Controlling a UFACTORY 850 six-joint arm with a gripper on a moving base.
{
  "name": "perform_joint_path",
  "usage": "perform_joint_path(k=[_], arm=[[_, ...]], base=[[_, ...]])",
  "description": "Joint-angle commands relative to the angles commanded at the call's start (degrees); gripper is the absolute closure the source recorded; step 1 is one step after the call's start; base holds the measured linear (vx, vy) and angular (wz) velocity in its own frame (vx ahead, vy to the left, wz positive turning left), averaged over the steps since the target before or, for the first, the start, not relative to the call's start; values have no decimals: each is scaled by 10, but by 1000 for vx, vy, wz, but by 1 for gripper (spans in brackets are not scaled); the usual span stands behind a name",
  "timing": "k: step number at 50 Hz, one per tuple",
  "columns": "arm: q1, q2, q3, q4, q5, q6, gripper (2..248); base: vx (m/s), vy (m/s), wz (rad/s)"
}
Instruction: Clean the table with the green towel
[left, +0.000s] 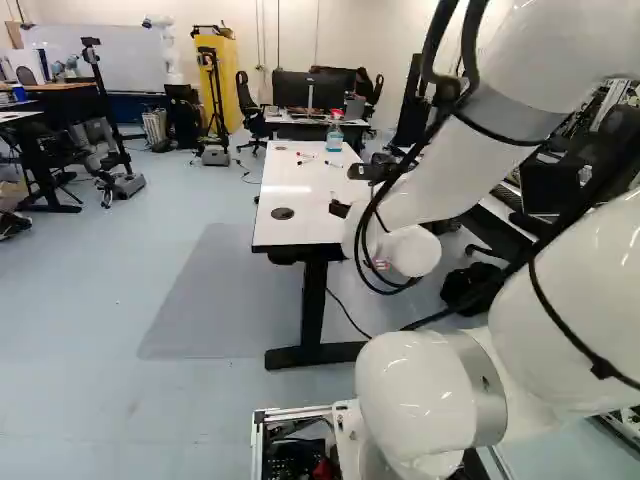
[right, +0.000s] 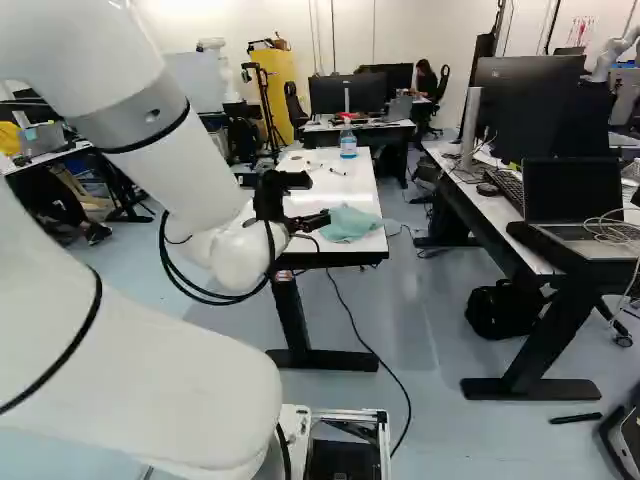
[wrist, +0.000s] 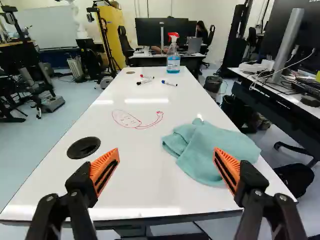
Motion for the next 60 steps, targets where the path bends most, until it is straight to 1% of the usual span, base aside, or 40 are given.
perform_joint_path(k=[15,35,43,49,60], arm=[[-15,-25,-44,9,-3,0,3],[-49,-68,-86,22,-14,0,3],[-59,-90,-107,29,-24,0,3],[-62,-108,-125,34,-35,0,3],[-59,-141,-158,45,-62,0,3]], base=[[0,0,0],[0,0,0],[0,0,0],[0,0,0],[0,0,0]])
